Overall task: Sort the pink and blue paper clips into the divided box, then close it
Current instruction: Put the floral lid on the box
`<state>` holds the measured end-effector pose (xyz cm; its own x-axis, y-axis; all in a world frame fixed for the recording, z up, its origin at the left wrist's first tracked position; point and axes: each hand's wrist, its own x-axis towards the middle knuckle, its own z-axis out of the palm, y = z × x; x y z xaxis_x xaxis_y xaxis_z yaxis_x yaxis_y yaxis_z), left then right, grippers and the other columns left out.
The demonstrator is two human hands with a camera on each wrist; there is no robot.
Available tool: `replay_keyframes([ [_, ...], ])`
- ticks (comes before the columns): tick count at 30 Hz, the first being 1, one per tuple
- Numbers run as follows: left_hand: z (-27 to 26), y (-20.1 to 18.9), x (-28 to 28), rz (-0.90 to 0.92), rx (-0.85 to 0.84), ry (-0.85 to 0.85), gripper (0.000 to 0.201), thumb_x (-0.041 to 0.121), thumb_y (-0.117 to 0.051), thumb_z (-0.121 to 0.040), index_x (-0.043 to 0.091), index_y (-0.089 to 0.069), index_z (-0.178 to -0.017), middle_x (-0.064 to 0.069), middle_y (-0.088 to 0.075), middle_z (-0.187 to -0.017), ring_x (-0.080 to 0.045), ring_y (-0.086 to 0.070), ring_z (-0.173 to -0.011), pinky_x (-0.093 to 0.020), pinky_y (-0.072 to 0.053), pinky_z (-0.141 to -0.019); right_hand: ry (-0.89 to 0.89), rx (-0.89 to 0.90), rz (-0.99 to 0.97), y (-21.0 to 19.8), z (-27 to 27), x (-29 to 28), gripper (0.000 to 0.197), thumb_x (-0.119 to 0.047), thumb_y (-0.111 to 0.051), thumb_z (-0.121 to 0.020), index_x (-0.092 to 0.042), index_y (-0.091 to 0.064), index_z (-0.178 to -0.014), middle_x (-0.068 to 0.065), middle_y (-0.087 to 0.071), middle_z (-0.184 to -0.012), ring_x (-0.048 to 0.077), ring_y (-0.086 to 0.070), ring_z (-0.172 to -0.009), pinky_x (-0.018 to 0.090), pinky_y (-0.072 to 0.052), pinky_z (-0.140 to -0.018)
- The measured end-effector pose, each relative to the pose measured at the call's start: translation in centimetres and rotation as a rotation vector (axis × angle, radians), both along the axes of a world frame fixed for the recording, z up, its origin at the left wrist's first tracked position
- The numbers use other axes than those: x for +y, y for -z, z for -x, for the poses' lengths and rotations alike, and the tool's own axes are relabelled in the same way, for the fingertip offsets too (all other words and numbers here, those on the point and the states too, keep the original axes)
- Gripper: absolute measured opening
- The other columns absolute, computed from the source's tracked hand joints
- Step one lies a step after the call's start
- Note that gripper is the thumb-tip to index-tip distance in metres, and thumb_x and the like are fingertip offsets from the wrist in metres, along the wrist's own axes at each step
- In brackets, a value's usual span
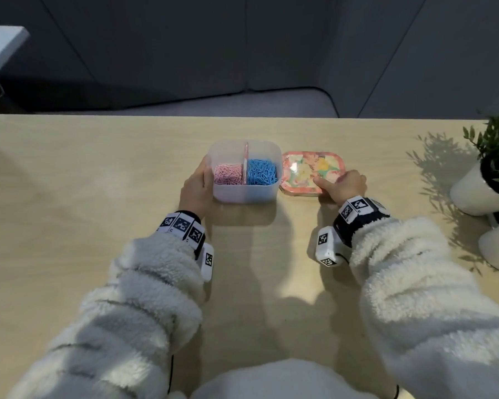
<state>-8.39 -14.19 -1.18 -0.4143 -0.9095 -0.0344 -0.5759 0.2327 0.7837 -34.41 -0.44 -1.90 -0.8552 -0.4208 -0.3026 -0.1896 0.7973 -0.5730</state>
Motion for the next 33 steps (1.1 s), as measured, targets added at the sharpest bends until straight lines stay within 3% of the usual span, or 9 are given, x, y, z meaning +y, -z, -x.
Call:
replay_keyframes([
  [5,0.0,-0.3,0.4,-0.014,0.008,-0.019,0.037,0.022,-0.027,-0.098,0.018,-0.045,-0.130,-0.015,-0.060,-0.121,-0.035,-0.056,-0.099,-0.040,-0.045,-0.085,0.007,-0.162,0.411,-3.1,-0.8,1.7,0.064,-0.013,-0.072,-0.075,-0.007,-0.031,-0.124,0.007,-0.052,-0.113,0.028,-0.056,-0.108,0.042,-0.047,-0.098],
  [8,0.4,-0.5,1.2,-0.023,0.026,0.001,0.043,0.029,-0.024,-0.096,0.026,-0.040,-0.136,-0.017,-0.060,-0.118,-0.035,-0.057,-0.098,-0.039,-0.045,-0.084,-0.090,0.072,0.535,-6.1,-2.1,3.0,0.073,-0.009,-0.059,-0.078,-0.018,-0.023,-0.140,0.011,-0.048,-0.133,0.024,-0.049,-0.122,0.036,-0.039,-0.107],
  [11,0.9,-0.6,2.3,-0.032,0.036,0.016,0.045,0.031,-0.021,-0.093,0.027,-0.040,-0.134,-0.019,-0.061,-0.111,-0.034,-0.057,-0.096,-0.038,-0.042,-0.078,-0.041,0.244,0.818,-9.1,-4.1,3.5,0.070,-0.010,-0.060,-0.071,-0.017,-0.036,-0.136,0.004,-0.047,-0.134,0.015,-0.047,-0.124,0.029,-0.039,-0.106],
  [15,1.7,-0.5,4.0,-0.081,0.074,0.045,0.047,0.035,-0.023,-0.091,0.019,-0.040,-0.132,-0.018,-0.060,-0.115,-0.033,-0.056,-0.100,-0.030,-0.034,-0.073,-0.112,-0.054,0.959,-9.5,-7.4,2.2,0.053,0.002,-0.062,-0.071,-0.016,-0.041,-0.116,-0.007,-0.055,-0.103,0.018,-0.063,-0.094,0.027,-0.054,-0.062],
  [17,2.2,-1.0,4.9,-0.113,0.067,0.092,0.042,0.031,-0.025,-0.097,0.016,-0.036,-0.135,-0.016,-0.058,-0.123,-0.031,-0.055,-0.107,-0.028,-0.034,-0.076,-0.124,-0.143,0.923,-8.7,-9.0,1.1,0.049,0.001,-0.060,-0.075,-0.019,-0.038,-0.114,-0.008,-0.056,-0.098,0.019,-0.065,-0.091,0.032,-0.055,-0.057],
  [23,2.8,-1.7,4.7,-0.205,0.191,-0.050,0.042,0.026,-0.023,-0.099,0.014,-0.037,-0.137,-0.010,-0.045,-0.141,-0.024,-0.039,-0.130,-0.023,-0.027,-0.095,-0.037,-0.107,0.735,-5.9,-9.4,0.0,0.052,-0.018,-0.067,-0.069,-0.015,-0.040,-0.113,0.002,-0.053,-0.109,0.020,-0.058,-0.102,0.041,-0.053,-0.089],
  [26,4.1,-2.4,3.9,-0.261,0.308,-0.047,0.042,0.028,-0.028,-0.096,0.012,-0.044,-0.131,-0.008,-0.050,-0.133,-0.019,-0.047,-0.121,-0.019,-0.034,-0.092,-0.052,-0.036,0.581,-4.6,-8.3,0.1,0.057,-0.030,-0.068,-0.067,-0.011,-0.045,-0.115,0.006,-0.047,-0.118,0.025,-0.047,-0.115,0.042,-0.042,-0.101],
  [30,5.9,-3.4,3.9,-0.400,0.377,-0.086,0.036,0.033,-0.034,-0.096,0.015,-0.045,-0.126,0.003,-0.058,-0.103,-0.006,-0.058,-0.089,-0.015,-0.048,-0.064,0.086,-0.276,0.602,-4.1,-7.7,-0.6,0.070,-0.048,-0.053,-0.069,-0.017,-0.037,-0.130,0.001,-0.046,-0.129,0.025,-0.045,-0.123,0.046,-0.041,-0.104],
  [33,6.2,-3.2,3.7,-0.371,0.337,-0.109,0.036,0.033,-0.033,-0.096,0.015,-0.044,-0.124,-0.003,-0.059,-0.109,-0.018,-0.060,-0.099,-0.031,-0.053,-0.085,0.013,-0.249,0.603,-4.6,-8.2,-1.3,0.056,-0.031,-0.049,-0.089,-0.015,-0.031,-0.140,0.007,-0.042,-0.140,0.025,-0.039,-0.131,0.043,-0.034,-0.111],
])
